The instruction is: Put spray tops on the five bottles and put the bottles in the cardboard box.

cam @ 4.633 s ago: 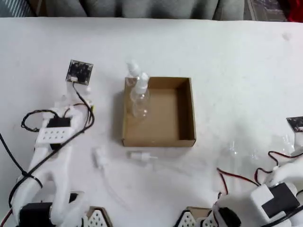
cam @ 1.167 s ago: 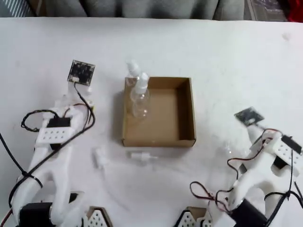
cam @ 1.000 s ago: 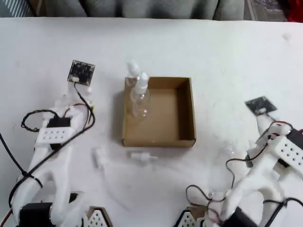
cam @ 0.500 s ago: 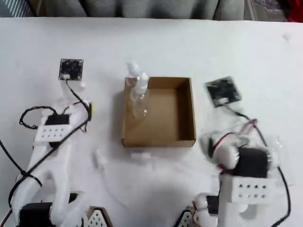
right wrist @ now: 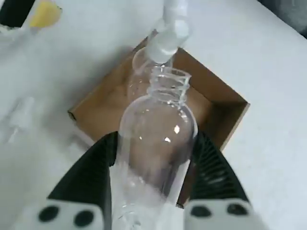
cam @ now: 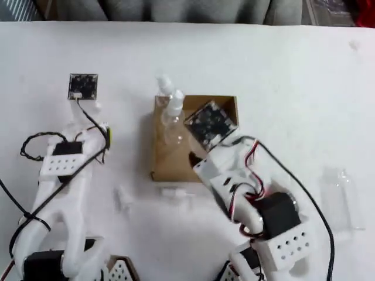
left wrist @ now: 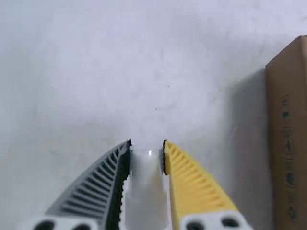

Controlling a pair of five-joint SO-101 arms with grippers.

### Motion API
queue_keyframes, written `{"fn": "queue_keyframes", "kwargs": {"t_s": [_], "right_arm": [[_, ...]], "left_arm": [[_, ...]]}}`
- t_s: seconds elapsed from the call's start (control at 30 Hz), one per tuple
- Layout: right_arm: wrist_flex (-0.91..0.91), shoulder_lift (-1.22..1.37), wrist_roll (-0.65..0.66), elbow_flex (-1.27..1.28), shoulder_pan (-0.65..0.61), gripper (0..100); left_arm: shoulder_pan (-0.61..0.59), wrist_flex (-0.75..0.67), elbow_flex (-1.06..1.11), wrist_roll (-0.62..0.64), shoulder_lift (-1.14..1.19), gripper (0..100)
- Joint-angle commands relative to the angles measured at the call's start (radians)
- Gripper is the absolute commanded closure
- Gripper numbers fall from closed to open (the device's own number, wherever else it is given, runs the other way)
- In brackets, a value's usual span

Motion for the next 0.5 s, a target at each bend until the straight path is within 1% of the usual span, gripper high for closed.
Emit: {"fn": "queue_keyframes", "kwargs": {"t_s": [0.0,0.07,0.13,0.17,0.2,0.3,0.47], "right_arm": [[-0.108,-0.131,-0.009,0.100,-0.076,98.1],[-0.180,-0.219,-0.011,0.183,-0.101,98.1],[-0.249,-0.306,-0.020,0.270,-0.124,98.2],[-0.280,-0.351,-0.046,0.313,-0.130,98.2],[-0.309,-0.390,-0.080,0.356,-0.136,98.2],[-0.415,-0.493,-0.180,0.471,-0.140,98.2],[-0.607,-0.631,-0.212,0.657,-0.206,98.2]], "left_arm": [[-0.021,0.002,-0.087,0.018,-0.012,98],[-0.044,0.009,-0.114,0.020,-0.012,98],[-0.104,0.009,-0.133,0.023,-0.012,98],[-0.128,0.009,-0.140,0.028,-0.012,98],[-0.148,0.009,-0.143,0.049,-0.012,98],[-0.182,0.009,-0.144,0.166,-0.012,98],[-0.229,0.011,-0.181,0.282,-0.012,98]]}}
